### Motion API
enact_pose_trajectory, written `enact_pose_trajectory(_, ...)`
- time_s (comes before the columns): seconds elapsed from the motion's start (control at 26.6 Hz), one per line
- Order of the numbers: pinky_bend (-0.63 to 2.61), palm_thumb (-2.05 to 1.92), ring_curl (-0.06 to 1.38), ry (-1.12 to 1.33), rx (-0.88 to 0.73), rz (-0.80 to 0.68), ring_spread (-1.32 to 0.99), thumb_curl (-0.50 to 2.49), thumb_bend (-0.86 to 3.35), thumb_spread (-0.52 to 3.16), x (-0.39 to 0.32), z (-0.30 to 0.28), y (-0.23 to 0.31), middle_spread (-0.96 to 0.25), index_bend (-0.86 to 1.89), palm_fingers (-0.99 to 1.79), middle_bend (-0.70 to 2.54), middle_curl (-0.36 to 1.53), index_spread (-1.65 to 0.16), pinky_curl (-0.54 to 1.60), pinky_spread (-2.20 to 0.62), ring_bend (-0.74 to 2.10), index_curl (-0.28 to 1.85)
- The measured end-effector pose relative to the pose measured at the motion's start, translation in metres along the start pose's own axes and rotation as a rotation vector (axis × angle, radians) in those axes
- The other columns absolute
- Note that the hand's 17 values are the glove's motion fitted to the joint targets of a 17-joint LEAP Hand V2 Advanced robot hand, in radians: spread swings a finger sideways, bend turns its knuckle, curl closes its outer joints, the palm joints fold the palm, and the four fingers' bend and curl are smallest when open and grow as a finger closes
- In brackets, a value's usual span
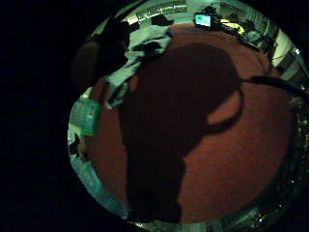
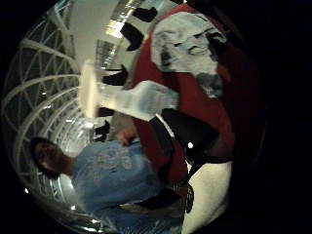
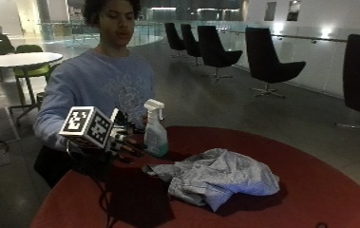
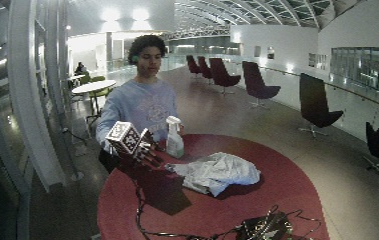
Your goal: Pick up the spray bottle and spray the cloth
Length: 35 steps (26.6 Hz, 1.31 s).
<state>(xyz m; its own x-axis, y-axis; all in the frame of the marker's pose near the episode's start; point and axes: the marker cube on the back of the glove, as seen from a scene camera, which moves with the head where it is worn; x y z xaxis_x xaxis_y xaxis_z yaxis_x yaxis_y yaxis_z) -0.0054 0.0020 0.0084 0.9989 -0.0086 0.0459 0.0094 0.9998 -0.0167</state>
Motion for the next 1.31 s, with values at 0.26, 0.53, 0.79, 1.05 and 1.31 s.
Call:
enact_pose_trajectory(0.26,0.44,0.40,0.20,-0.225,-0.074,0.001,-0.01,0.11,0.19,0.70,-0.019,0.047,0.000,-0.03,0.05,0.56,0.40,0.18,-0.33,0.20,0.14,0.51,0.06)
enact_pose_trajectory(0.53,0.53,0.43,0.22,-0.333,-0.073,-0.006,0.01,0.15,0.14,0.84,-0.033,0.085,-0.012,-0.02,0.09,0.41,0.39,0.23,-0.39,0.27,0.17,0.42,0.09)
enact_pose_trajectory(0.79,0.51,0.45,0.20,-0.408,-0.028,-0.028,0.03,0.18,0.08,0.89,-0.042,0.109,-0.019,-0.01,0.20,0.41,0.38,0.26,-0.40,0.28,0.19,0.32,0.15)
enact_pose_trajectory(1.05,0.35,0.62,0.24,-0.462,0.051,-0.062,0.00,0.25,0.13,0.98,-0.051,0.117,-0.028,-0.04,0.18,0.65,0.41,0.30,-0.37,0.24,0.22,0.43,0.21)
enact_pose_trajectory(1.31,0.29,0.76,0.32,-0.484,0.156,-0.091,-0.06,0.34,0.16,0.99,-0.052,0.115,-0.037,-0.07,0.12,0.91,0.40,0.34,-0.34,0.25,0.20,0.62,0.23)
